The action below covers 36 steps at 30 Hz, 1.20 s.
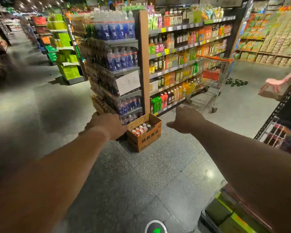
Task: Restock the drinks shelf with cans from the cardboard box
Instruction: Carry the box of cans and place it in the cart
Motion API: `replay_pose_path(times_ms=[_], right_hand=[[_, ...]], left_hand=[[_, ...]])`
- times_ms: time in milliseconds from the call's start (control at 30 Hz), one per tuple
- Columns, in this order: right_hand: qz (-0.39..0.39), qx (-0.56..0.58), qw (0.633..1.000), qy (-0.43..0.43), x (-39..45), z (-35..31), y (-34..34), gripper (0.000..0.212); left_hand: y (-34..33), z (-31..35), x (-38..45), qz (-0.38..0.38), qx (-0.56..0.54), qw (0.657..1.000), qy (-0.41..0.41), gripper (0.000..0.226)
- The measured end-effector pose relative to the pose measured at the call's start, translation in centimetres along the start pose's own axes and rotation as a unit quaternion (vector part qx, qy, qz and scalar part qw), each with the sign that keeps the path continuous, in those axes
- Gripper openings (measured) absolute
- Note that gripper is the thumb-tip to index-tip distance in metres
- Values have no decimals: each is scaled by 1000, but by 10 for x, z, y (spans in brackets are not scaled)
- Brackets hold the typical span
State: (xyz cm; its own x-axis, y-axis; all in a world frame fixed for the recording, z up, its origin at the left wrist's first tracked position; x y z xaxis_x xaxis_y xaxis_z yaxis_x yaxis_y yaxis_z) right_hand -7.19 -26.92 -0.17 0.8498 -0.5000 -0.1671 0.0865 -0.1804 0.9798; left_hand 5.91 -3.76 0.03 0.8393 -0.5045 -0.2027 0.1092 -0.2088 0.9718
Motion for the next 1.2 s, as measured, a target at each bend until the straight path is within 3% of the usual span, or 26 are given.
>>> replay_pose_path(times_ms=[200, 433, 733, 867, 1200], right_hand=[[-75, 26, 996, -48, 105, 21, -45, 77], [-118, 13, 992, -52, 275, 58, -72, 74], [-198, -10, 980, 0, 509, 72, -77, 38], [-210, -43, 976, 22, 609, 60, -94, 56], [-262, -32, 964, 15, 817, 58, -174, 70]], left_hand=[[-33, 6, 115, -90, -18, 995, 25, 54], [-57, 29, 277, -141, -38, 987, 62, 54], [-83, 42, 464, -214, -91, 963, 139, 66], [-115, 30, 553, -228, -148, 947, 171, 74], [-182, 19, 740, -301, -172, 918, 193, 68]])
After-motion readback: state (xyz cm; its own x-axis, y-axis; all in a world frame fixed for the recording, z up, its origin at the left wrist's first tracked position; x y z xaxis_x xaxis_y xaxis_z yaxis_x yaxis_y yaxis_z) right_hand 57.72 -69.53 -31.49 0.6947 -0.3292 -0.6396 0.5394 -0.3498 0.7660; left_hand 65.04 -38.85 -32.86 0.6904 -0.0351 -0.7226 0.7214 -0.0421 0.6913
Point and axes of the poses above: each hand's wrist, its own x-axis towards the middle knuckle, its own y-axis out of the back of the hand, z = x × y, the point moved 7 cm from there along x, towards the middle knuckle, and after that the axes turned 12 degrees about -z, right-handed, at the moved point
